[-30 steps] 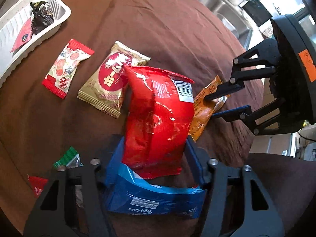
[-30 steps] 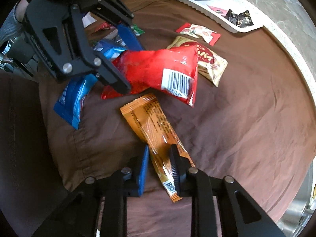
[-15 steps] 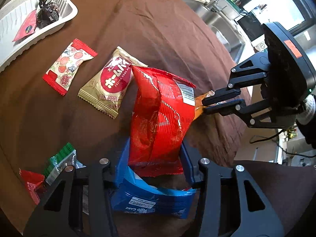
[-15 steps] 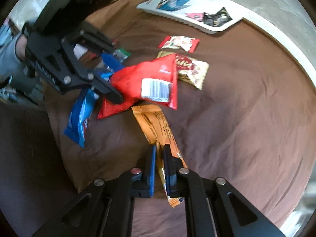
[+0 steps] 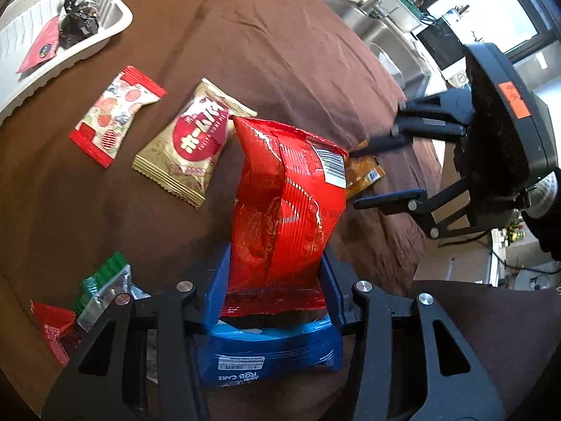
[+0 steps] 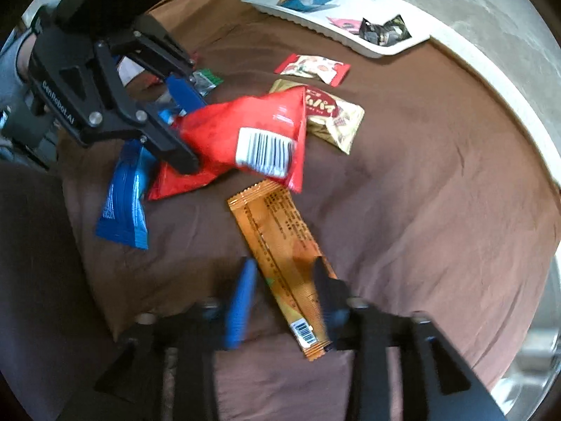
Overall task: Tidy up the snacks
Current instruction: 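Lower the left tool onto the red bag while the right tool reaches the orange bar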
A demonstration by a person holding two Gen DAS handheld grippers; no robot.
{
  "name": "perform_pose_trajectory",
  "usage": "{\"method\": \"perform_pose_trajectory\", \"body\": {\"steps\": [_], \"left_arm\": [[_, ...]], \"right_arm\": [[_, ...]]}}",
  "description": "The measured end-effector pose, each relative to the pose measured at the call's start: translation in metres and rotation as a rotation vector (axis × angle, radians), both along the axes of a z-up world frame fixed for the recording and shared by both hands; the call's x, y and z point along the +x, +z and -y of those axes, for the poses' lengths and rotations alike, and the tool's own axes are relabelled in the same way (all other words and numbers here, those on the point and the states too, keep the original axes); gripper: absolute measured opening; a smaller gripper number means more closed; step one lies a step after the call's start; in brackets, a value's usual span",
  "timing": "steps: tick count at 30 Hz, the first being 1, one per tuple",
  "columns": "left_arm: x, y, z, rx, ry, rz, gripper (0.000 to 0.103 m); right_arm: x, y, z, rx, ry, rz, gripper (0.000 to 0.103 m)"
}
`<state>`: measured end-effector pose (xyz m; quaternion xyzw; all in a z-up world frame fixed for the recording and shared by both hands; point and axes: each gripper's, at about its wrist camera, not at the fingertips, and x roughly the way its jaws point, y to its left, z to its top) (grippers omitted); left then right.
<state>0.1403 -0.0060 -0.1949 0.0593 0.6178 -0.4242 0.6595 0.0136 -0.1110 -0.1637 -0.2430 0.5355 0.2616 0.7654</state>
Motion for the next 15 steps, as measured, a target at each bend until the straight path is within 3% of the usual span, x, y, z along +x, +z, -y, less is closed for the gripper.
{"method": "perform_pose_trajectory", "body": {"steps": [6, 15], "left_arm": [[0.001, -0.002, 0.002, 0.009, -0.007, 0.007, 0.044], [0.004, -0.004, 0.002, 0.012, 0.012, -0.003, 0.044]], "right_arm": [[0.01, 0.008, 0.004, -0.013, 0.007, 0.033, 0.057], [0.031, -0.017, -0.001, -0.05, 0.055, -0.075, 0.066]]}}
